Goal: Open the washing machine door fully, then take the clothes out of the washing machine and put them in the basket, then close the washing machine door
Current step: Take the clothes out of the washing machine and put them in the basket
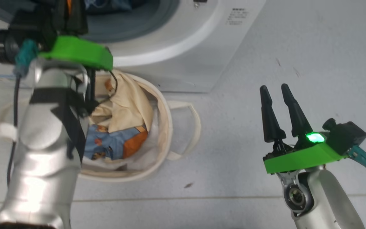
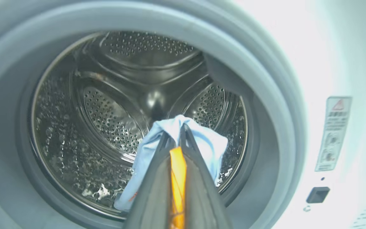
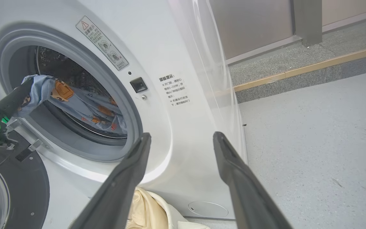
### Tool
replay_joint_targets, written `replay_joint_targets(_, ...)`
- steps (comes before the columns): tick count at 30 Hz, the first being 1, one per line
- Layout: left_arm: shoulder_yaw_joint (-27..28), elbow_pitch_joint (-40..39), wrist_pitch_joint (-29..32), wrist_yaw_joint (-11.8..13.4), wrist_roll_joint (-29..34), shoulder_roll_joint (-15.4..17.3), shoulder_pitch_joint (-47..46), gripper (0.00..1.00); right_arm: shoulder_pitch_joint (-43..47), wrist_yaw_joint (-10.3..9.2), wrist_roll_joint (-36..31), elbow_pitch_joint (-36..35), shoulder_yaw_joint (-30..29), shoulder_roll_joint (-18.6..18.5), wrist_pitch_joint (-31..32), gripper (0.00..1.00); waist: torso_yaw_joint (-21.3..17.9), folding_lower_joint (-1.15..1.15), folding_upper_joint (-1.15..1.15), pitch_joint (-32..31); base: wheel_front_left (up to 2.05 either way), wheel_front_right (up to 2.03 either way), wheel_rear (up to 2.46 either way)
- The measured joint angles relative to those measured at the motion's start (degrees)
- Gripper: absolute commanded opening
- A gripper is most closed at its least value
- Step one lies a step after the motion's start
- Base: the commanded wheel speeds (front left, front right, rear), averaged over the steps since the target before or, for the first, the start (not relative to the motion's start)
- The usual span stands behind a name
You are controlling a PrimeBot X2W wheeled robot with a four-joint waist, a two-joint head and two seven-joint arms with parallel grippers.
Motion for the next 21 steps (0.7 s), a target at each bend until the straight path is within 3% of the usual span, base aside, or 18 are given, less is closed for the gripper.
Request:
replay_joint_targets(14,0.6,-25.6,0.0,0.0,2.8,-1.0,16.5,0.00,5.0,0.00,-1.0,1.3,-1.2,0.0,0.0,1.00,4.0,0.00,0.00,-10.3,0.00,0.00,0.00)
replay_joint_targets(21,-0.2,-33.8,0.0,0.9,3.0,-1.3,20.8,0.00,5.9,0.00,-1.0,1.4,-1.2,0.0,0.0,1.00,4.8,0.00,0.00,-12.4,0.00,0.00,0.00)
